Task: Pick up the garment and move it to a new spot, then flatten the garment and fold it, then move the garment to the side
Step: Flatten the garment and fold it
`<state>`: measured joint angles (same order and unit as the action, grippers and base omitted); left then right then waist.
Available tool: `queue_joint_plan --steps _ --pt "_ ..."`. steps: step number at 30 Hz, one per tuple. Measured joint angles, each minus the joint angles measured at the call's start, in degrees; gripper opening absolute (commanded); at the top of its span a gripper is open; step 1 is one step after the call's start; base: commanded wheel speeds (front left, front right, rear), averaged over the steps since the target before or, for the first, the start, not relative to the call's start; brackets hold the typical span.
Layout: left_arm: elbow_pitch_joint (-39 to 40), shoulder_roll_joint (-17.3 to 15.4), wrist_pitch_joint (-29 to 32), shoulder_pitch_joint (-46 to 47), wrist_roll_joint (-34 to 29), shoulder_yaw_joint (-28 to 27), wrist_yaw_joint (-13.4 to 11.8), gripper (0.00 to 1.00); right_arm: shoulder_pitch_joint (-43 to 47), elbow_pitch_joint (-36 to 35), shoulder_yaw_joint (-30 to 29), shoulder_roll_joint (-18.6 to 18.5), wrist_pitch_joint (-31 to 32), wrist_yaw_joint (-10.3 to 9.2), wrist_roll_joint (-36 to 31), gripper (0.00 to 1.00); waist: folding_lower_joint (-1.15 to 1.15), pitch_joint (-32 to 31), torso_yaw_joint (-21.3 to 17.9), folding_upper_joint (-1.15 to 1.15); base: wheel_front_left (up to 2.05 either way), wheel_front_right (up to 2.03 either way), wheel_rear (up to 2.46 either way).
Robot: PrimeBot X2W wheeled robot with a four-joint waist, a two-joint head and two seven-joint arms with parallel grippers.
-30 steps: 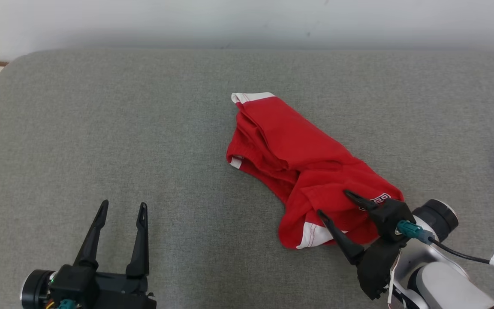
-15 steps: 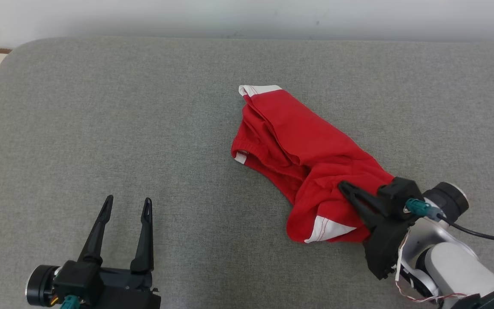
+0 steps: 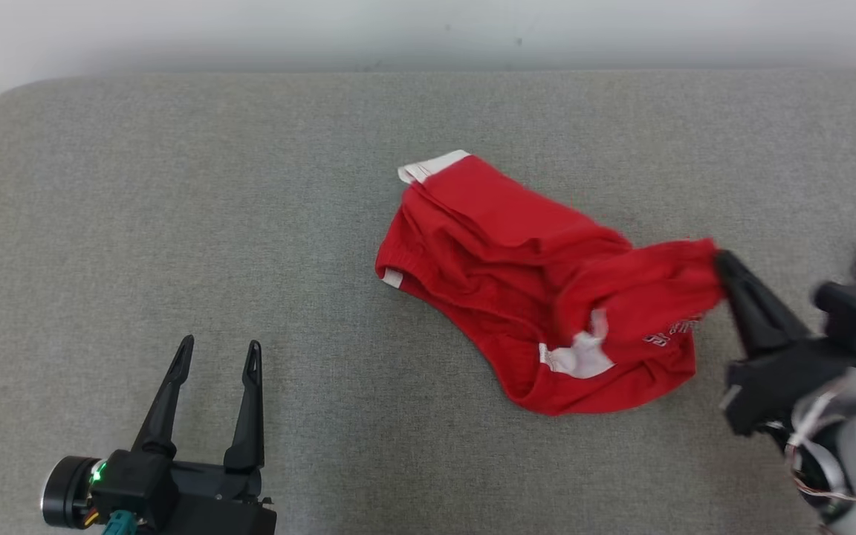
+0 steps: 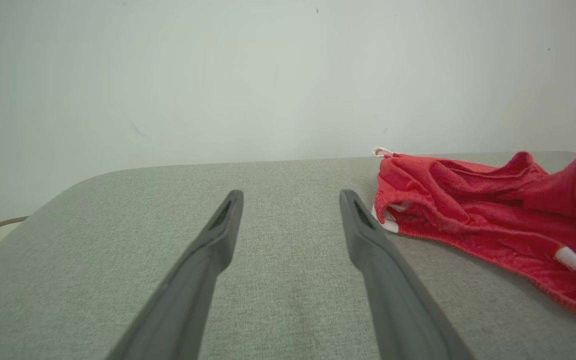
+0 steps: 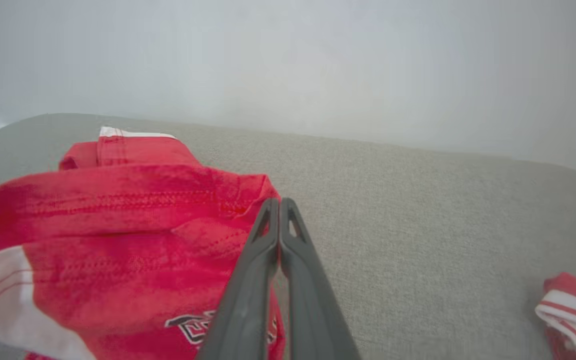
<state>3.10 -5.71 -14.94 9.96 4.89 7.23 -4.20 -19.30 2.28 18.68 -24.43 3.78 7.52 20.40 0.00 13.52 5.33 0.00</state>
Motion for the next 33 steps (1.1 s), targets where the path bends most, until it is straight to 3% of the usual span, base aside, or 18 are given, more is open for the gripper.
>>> queue_joint_plan --steps 4,9,17,18,19,20,24,27,33 --pt "0.0 0.1 0.0 0.1 -0.2 -0.3 0.1 1.0 4.3 1.3 -8.4 2.7 -1.4 0.0 1.2 0.0 0.0 0.3 -0.5 0.0 0.0 0.0 0.0" --pt "0.0 0.1 0.0 0.4 -0.4 -0.7 0.4 1.0 9.1 4.8 -16.7 8.7 -4.3 0.0 6.3 0.0 0.0 0.6 -1.1 0.0 0.0 0.0 0.0" --pt "-0.1 -0.1 0.0 0.6 -1.0 -1.2 0.7 1.0 8.1 14.0 -20.2 12.2 -10.2 0.0 10.9 0.0 0.0 0.7 -2.6 0.0 0.0 0.0 0.0" --pt "0.0 -0.2 0.0 0.7 -1.1 -1.2 0.9 1.0 7.5 15.1 -20.4 12.1 -11.0 0.0 10.9 0.22 0.0 0.6 -2.7 0.0 0.0 0.0 0.0" --pt "0.0 -0.2 0.0 0.7 -1.2 -1.2 1.0 1.0 7.0 15.9 -20.4 12.1 -11.6 0.0 11.1 0.56 0.0 0.6 -2.7 0.0 0.0 0.0 0.0" --pt "0.0 -0.2 0.0 0.8 -1.3 -1.2 1.0 1.0 6.6 16.5 -20.3 12.1 -12.3 0.0 11.1 1.0 0.0 0.5 -2.8 0.0 0.0 0.0 0.0" --pt "0.4 -0.2 0.0 0.9 -1.6 -1.2 1.0 1.0 6.0 16.6 -20.2 11.0 -14.6 0.0 10.9 1.0 0.0 0.0 -2.8 0.0 0.0 0.0 0.0" --pt "0.8 -0.2 0.0 0.5 -1.9 -1.2 0.6 1.0 6.7 14.4 -20.8 9.1 -15.9 0.0 7.2 1.0 0.0 -0.6 -2.7 0.0 0.0 0.0 0.0" --pt "1.8 -0.3 0.0 -1.0 -1.9 -1.7 0.1 1.0 9.8 5.0 -21.9 9.2 -16.7 0.0 0.2 1.0 0.0 -2.0 -2.9 0.0 0.0 0.0 0.0"
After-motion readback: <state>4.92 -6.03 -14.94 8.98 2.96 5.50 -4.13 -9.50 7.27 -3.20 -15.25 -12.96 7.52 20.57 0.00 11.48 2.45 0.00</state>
